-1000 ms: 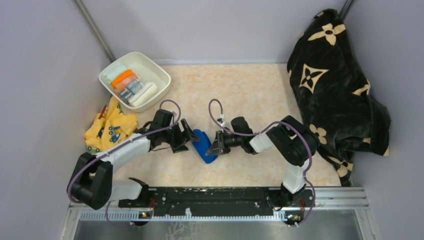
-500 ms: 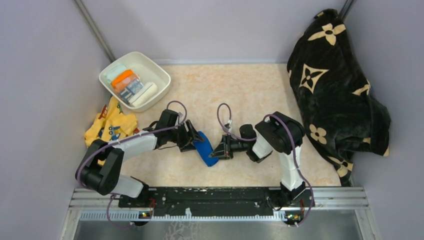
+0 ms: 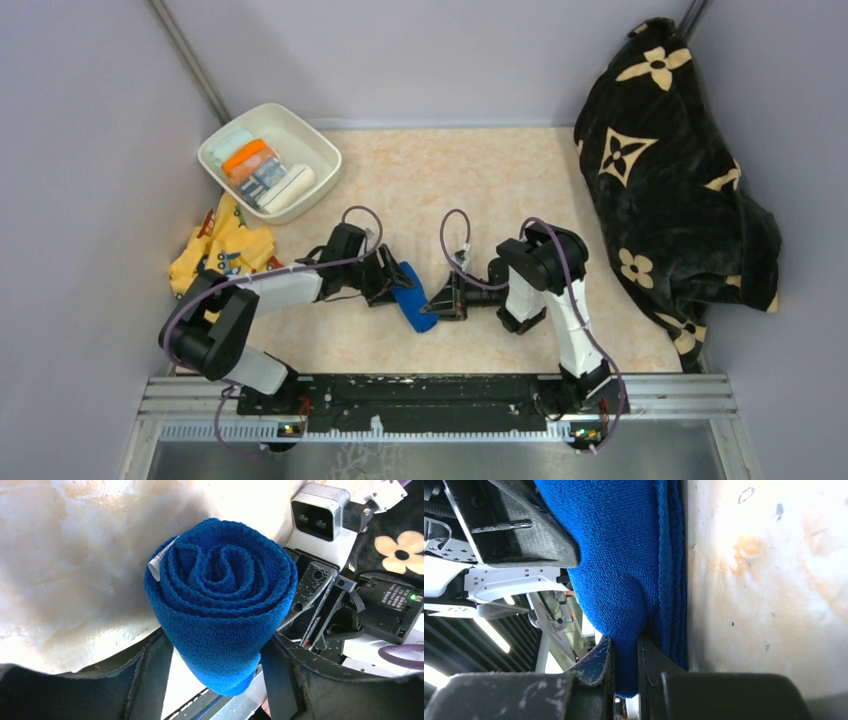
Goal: Roll the towels
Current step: Roll the towel at the center of the board, then pick up the towel at the center of the board.
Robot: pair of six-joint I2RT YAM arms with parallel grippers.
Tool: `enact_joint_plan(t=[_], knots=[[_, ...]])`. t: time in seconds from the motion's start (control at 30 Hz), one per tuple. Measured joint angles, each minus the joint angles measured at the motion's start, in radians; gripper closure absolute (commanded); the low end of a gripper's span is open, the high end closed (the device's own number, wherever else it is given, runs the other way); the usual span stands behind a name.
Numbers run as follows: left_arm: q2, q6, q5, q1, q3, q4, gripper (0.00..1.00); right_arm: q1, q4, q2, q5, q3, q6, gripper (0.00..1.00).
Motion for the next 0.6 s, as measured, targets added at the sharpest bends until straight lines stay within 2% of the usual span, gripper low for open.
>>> enact_joint_plan(t=[0.13,0.2,0.33,0.5,0.6], knots=[[0.045,-0.006,-0.005,-0.015,0.0,0.034,0.46,0.0,-0.001,0.0,0.001,0.0,0.0,0.98],[0.058,-0.009,-0.009,-0.022,0.0,0.048,0.51,0.0,-0.023,-0.01,0.003,0.0,-0.011,0.93],[0.069,-0.007,-0.016,-0.029,0.005,0.058,0.69,0.0,-0.129,-0.055,0.002,0.008,-0.062,0.82],[0.094,0.033,-0.032,-0.034,0.047,0.024,0.84,0.0,-0.428,-0.173,-0.006,0.054,-0.166,0.61],[0.114,0.097,-0.044,-0.031,0.091,-0.018,0.92,0.0,-0.75,-0.287,0.009,0.126,-0.321,0.46]])
